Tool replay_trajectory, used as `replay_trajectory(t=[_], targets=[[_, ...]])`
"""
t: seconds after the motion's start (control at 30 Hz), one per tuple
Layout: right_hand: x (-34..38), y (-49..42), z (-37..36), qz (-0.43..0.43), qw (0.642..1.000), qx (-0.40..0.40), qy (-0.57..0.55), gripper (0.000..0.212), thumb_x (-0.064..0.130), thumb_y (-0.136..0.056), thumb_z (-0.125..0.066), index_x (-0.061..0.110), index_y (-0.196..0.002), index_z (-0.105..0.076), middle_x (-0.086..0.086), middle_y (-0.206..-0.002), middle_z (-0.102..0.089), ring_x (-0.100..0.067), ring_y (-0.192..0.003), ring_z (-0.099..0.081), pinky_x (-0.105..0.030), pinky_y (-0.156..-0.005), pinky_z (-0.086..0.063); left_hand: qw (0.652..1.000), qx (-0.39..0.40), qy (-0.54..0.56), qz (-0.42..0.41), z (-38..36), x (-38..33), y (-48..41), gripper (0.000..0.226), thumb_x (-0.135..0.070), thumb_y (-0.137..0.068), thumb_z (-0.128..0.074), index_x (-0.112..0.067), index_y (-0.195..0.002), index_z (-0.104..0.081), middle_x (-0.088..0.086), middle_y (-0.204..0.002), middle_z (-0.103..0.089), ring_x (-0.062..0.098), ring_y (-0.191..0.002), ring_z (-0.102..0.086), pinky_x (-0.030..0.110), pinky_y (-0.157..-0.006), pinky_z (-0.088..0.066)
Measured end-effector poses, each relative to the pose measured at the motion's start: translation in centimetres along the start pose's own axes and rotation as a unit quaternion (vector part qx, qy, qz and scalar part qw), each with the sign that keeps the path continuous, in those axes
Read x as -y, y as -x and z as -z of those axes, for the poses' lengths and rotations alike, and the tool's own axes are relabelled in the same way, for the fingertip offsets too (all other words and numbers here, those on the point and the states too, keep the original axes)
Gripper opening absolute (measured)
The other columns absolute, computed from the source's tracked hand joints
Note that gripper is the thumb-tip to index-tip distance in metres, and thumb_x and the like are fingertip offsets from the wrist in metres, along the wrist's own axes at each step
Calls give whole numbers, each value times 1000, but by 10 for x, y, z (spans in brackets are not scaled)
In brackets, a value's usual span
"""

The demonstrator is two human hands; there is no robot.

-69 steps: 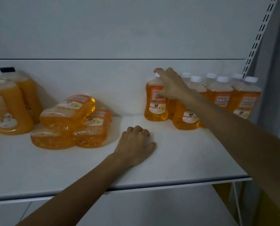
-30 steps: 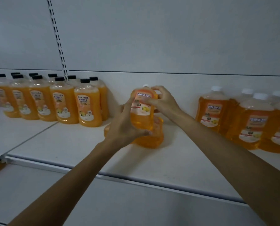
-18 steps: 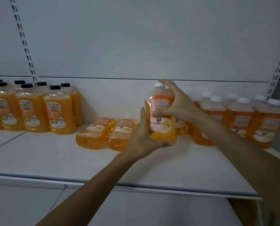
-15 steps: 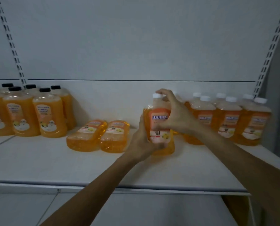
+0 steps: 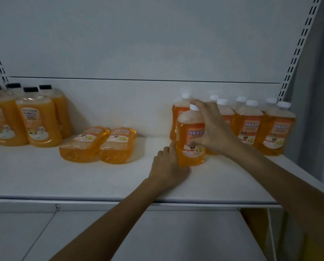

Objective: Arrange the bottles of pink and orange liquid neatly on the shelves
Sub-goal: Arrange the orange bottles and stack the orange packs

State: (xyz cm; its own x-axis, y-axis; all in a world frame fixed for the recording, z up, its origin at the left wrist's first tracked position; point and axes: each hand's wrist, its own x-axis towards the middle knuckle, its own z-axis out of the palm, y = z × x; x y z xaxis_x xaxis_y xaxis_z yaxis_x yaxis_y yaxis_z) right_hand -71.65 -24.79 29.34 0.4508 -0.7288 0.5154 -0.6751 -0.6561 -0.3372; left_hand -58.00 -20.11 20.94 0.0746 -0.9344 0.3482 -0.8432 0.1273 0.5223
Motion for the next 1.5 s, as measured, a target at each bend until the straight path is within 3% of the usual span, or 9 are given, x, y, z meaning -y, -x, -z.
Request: replay_trajectory(t=[0.37, 0.63, 0.73, 0.87, 1.0, 1.2, 1.27, 1.37, 1.5], targets=[[-9, -35, -21, 21, 995, -36, 90, 100, 33, -68, -83, 22, -145, -20, -6, -146, -33, -27, -133, -35, -44, -111, -30, 979, 76, -190, 20, 6, -8, 8, 46, -46, -94, -38, -6, -115, -50, 11, -120, -52, 25, -110, -45, 36, -96, -38], [-12, -51, -25, 6, 979, -38, 202, 104, 47, -67, -80, 20, -146, -18, -12, -144, -37, -34, -134, -31, -47, -113, -23, 983, 79, -165, 15, 6, -6, 9, 46, -44, -95, -40, -7, -117, -53, 10, -122, -53, 22, -110, -46, 33, -94, -39], [-6, -52, -24, -11, 976, -14, 215, 103, 50, -70, -77, 19, -147, -15, -14, -146, -33, -35, -136, -26, -48, -114, -22, 995, 80, -67, 10, 15, -2, 10, 41, -40, -92, -50, -13, -123, -55, 6, -132, -51, 20, -118, -46, 31, -98, -39], [18, -53, -24, 17, 987, -74, 139, 86, 47, -83, -65, 14, -148, -19, -13, -152, -22, -31, -141, -15, -41, -113, -22, 995, -7, -64, -79, 45, 25, 17, 31, -27, -89, -60, -15, -118, -60, 5, -129, -55, 19, -118, -48, 27, -96, -38], [61, -63, -49, 100, 993, -58, -1, 61, 33, -90, -59, 13, -142, -35, -8, -145, -35, -22, -134, -32, -32, -104, -32, 967, -161, -162, -111, 85, 66, 17, 36, -29, -79, -58, -6, -106, -64, 16, -113, -63, 35, -106, -58, 40, -91, -45], [92, -88, -126, -97, 971, 127, -179, 62, 44, -90, -56, 11, -140, -38, -12, -139, -47, -25, -125, -47, -33, -100, -40, 962, 2, -265, 60, 125, 119, 20, 94, -74, -71, -11, -19, -147, -20, 11, -153, -26, 28, -142, -20, 40, -115, -13], [90, -95, -144, -158, 951, 181, -196, 64, 52, -88, -54, 14, -137, -42, -10, -140, -47, -25, -126, -47, -33, -101, -39, 952, 16, -305, 36, 124, 132, 22, 96, -75, -69, -4, -22, -148, -17, 9, -153, -28, 27, -144, -15, 40, -116, -8], [84, -104, -158, -174, 932, 215, -235, 43, 60, -83, -55, 23, -103, -63, -1, -110, -66, -19, -101, -59, -30, -82, -47, 948, -3, -317, 21, 121, 136, 22, 96, -73, -68, 5, -24, -148, -16, 4, -148, -39, 26, -144, -14, 40, -115, -7], [82, -105, -155, -185, 913, 221, -288, 37, 52, -84, -61, 16, -89, -67, -4, -90, -67, -19, -85, -62, -32, -79, -49, 952, -10, -304, 14, 117, 133, 21, 86, -73, -79, -7, -21, -147, -17, 5, -148, -39, 25, -142, -18, 38, -114, -8]])
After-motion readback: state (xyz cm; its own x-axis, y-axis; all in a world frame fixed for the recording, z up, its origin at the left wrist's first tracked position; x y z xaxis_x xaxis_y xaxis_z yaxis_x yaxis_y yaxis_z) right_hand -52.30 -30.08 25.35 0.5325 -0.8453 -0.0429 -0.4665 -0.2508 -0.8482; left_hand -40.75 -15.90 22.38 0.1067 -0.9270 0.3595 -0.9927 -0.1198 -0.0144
